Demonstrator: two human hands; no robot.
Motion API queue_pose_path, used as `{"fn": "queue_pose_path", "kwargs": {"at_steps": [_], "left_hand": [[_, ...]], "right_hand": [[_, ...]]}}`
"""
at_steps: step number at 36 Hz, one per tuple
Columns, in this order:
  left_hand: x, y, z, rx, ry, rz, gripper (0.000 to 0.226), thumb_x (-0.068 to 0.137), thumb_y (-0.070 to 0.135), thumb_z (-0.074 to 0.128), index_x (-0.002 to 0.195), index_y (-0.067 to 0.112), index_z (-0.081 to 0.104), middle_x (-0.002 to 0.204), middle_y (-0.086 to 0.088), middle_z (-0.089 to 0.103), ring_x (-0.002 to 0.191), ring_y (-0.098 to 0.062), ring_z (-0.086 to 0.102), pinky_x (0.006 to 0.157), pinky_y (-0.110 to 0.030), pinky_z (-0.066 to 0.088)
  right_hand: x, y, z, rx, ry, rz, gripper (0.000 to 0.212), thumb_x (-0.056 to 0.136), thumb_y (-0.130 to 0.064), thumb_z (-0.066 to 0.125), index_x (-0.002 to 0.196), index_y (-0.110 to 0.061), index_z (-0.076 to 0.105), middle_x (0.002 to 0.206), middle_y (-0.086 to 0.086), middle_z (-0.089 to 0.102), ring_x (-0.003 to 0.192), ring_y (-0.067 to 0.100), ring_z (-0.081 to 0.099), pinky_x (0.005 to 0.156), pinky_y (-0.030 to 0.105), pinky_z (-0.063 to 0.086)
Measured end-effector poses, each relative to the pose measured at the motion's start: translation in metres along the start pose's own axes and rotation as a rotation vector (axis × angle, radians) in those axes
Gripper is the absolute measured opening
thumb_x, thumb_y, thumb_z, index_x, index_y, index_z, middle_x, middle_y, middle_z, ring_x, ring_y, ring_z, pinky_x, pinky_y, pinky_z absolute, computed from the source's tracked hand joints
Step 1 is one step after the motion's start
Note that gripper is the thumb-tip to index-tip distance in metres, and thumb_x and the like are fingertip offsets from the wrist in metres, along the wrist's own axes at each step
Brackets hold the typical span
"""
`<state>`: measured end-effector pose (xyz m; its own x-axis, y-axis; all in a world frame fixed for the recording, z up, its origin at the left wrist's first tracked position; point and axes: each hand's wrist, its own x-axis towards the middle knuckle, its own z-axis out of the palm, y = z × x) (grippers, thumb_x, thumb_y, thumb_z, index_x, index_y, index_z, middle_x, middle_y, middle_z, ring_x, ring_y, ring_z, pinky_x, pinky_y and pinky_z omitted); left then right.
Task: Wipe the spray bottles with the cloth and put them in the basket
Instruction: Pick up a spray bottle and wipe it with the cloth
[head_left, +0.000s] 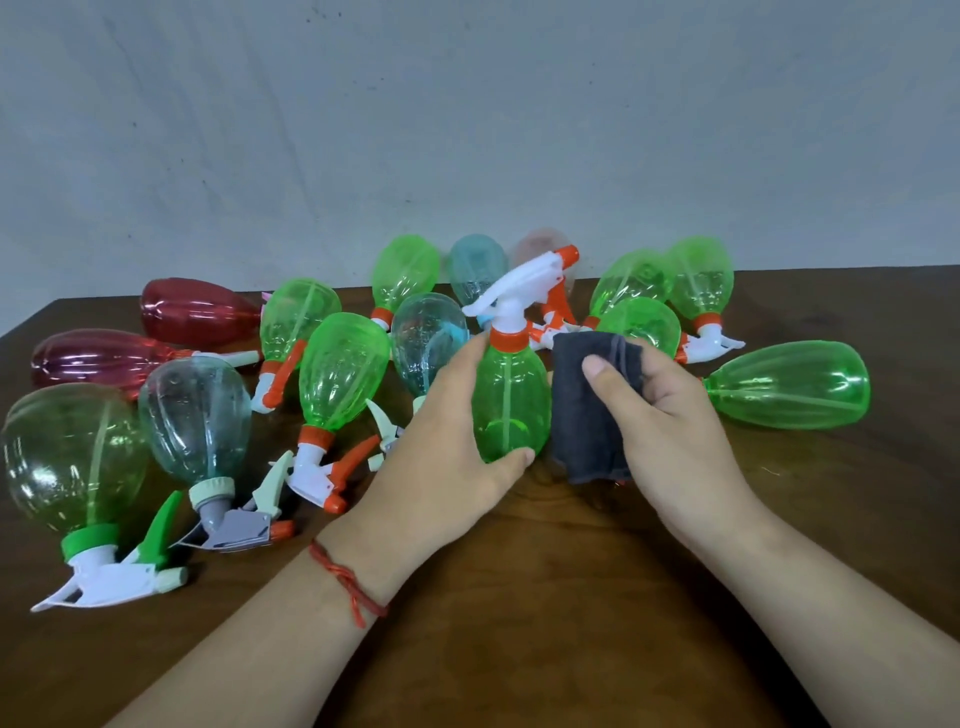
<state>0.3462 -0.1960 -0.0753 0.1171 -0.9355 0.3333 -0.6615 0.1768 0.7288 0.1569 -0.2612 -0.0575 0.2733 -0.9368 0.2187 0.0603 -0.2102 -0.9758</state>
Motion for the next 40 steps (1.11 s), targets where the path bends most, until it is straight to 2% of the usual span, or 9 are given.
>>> {"fn": "queue_pose_path", "kwargs": {"at_steps": [3, 5, 9, 12, 19, 25, 29, 34, 40], "left_hand": [[-0.006, 0.005, -0.006, 0.018, 0.007, 0.033, 0.106, 0.087, 0.032, 0.09, 0.164, 0.049, 0.02, 0.163, 0.038, 0.029, 0.152, 0.016, 0.026, 0.123, -0.011, 0.024], [-0.01, 0.01, -0.009, -0.07, 0.034, 0.043, 0.104, 0.087, 0.033, 0.09, 0.164, 0.052, 0.023, 0.16, 0.032, 0.042, 0.15, 0.004, 0.041, 0.123, -0.029, 0.04], [-0.015, 0.024, -0.012, -0.307, 0.082, 0.006, 0.085, 0.09, 0.033, 0.085, 0.156, 0.053, 0.034, 0.139, 0.029, 0.061, 0.126, -0.003, 0.065, 0.101, -0.029, 0.057], [-0.015, 0.024, -0.013, -0.362, 0.011, -0.011, 0.071, 0.096, 0.043, 0.079, 0.154, 0.055, 0.04, 0.148, 0.024, 0.057, 0.136, -0.005, 0.059, 0.109, -0.032, 0.052], [-0.023, 0.021, -0.014, -0.21, -0.149, 0.005, 0.123, 0.072, 0.032, 0.101, 0.162, 0.058, 0.021, 0.157, 0.035, 0.045, 0.143, 0.006, 0.049, 0.118, -0.025, 0.044], [-0.019, 0.017, -0.016, -0.146, -0.12, 0.044, 0.119, 0.074, 0.023, 0.1, 0.163, 0.05, 0.026, 0.155, 0.019, 0.052, 0.138, -0.006, 0.059, 0.115, -0.037, 0.05], [-0.019, 0.014, -0.018, -0.089, -0.156, 0.12, 0.115, 0.076, 0.026, 0.1, 0.165, 0.042, 0.028, 0.158, 0.013, 0.051, 0.144, -0.011, 0.055, 0.119, -0.039, 0.046], [-0.018, 0.013, -0.011, -0.108, -0.136, 0.143, 0.115, 0.075, 0.025, 0.1, 0.165, 0.037, 0.029, 0.153, 0.008, 0.055, 0.14, -0.015, 0.058, 0.116, -0.04, 0.049], [-0.015, 0.006, -0.006, -0.116, -0.084, 0.117, 0.115, 0.075, 0.022, 0.1, 0.165, 0.033, 0.03, 0.155, 0.003, 0.055, 0.14, -0.022, 0.059, 0.115, -0.046, 0.05]], "right_hand": [[0.001, -0.004, -0.001, 0.092, 0.028, 0.016, 0.018, 0.107, -0.021, 0.059, 0.117, -0.022, 0.074, 0.108, 0.001, 0.079, 0.102, 0.02, 0.076, 0.089, 0.049, 0.062], [0.003, -0.005, -0.003, 0.159, 0.045, 0.011, 0.019, 0.106, -0.018, 0.06, 0.118, -0.02, 0.074, 0.11, 0.002, 0.079, 0.104, 0.018, 0.075, 0.09, 0.042, 0.062], [0.004, -0.005, -0.004, 0.246, 0.051, -0.003, 0.019, 0.105, -0.018, 0.061, 0.118, -0.02, 0.075, 0.11, 0.002, 0.079, 0.104, 0.018, 0.075, 0.088, 0.037, 0.062], [0.004, -0.001, -0.004, 0.175, 0.046, -0.026, 0.016, 0.105, -0.019, 0.062, 0.112, -0.022, 0.076, 0.104, 0.001, 0.079, 0.095, 0.015, 0.073, 0.082, 0.04, 0.06], [0.005, 0.0, -0.006, 0.126, 0.013, -0.08, 0.015, 0.105, -0.018, 0.064, 0.113, -0.02, 0.076, 0.106, 0.007, 0.079, 0.101, 0.023, 0.074, 0.096, 0.047, 0.055], [0.005, -0.004, -0.01, -0.048, 0.007, -0.193, 0.015, 0.102, -0.014, 0.068, 0.113, -0.022, 0.075, 0.1, -0.007, 0.079, 0.096, 0.014, 0.074, 0.085, 0.035, 0.056], [0.004, -0.002, -0.018, -0.243, 0.112, -0.376, 0.028, 0.099, -0.012, 0.072, 0.115, -0.034, 0.077, 0.099, -0.015, 0.077, 0.09, 0.016, 0.073, 0.079, 0.049, 0.062], [-0.001, -0.002, -0.013, -0.343, -0.019, -0.521, 0.038, 0.096, 0.002, 0.071, 0.12, -0.027, 0.076, 0.121, -0.017, 0.075, 0.117, 0.0, 0.069, 0.102, 0.018, 0.05], [-0.001, 0.003, -0.013, -0.406, -0.136, -0.49, 0.052, 0.094, 0.017, 0.062, 0.128, -0.019, 0.076, 0.137, -0.011, 0.07, 0.132, 0.003, 0.061, 0.116, 0.029, 0.046]]}}
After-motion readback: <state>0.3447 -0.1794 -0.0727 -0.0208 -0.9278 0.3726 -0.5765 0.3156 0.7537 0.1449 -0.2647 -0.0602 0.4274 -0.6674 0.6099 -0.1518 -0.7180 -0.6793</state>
